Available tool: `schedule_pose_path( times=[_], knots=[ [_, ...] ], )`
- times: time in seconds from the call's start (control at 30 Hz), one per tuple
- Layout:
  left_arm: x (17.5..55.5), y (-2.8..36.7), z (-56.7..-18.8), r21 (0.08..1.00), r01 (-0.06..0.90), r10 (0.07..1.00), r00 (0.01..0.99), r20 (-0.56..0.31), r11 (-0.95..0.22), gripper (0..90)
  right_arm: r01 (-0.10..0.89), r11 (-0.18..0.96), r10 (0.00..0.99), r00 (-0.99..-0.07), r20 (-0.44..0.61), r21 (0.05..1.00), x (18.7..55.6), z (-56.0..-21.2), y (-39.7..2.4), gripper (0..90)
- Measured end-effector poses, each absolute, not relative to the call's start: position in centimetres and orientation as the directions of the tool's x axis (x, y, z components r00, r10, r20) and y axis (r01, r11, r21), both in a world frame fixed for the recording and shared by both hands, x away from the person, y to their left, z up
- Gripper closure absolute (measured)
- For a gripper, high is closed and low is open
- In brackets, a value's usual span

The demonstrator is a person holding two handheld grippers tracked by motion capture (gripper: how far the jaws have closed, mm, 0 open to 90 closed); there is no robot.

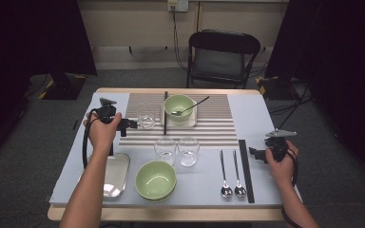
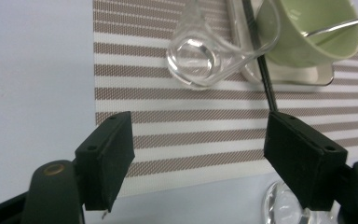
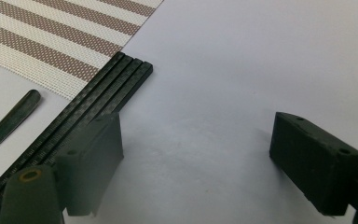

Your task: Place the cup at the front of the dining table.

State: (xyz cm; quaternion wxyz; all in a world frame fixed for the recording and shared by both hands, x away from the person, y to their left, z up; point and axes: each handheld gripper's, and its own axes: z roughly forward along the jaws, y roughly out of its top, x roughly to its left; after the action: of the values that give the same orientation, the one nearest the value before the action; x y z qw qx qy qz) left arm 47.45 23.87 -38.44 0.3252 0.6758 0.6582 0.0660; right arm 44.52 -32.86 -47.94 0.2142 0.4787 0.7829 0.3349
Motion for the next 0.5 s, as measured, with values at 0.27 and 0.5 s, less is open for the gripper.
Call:
schedule_pose_path(
  times=[0.27,0.5],
  knots=[
    [47.04,23.85,-38.35,0.538,0.840,0.929,0.139,-0.343,0.073,24.3,0.606,0.318,0.893,-0.450,-0.015,0.729,44.52,-47.94,-32.86,16.0],
    [46.75,24.10,-38.78,0.537,0.839,0.923,0.133,-0.360,0.088,24.3,0.606,0.318,0.893,-0.450,-0.015,0.729,44.52,-47.94,-32.86,16.0]
  ],
)
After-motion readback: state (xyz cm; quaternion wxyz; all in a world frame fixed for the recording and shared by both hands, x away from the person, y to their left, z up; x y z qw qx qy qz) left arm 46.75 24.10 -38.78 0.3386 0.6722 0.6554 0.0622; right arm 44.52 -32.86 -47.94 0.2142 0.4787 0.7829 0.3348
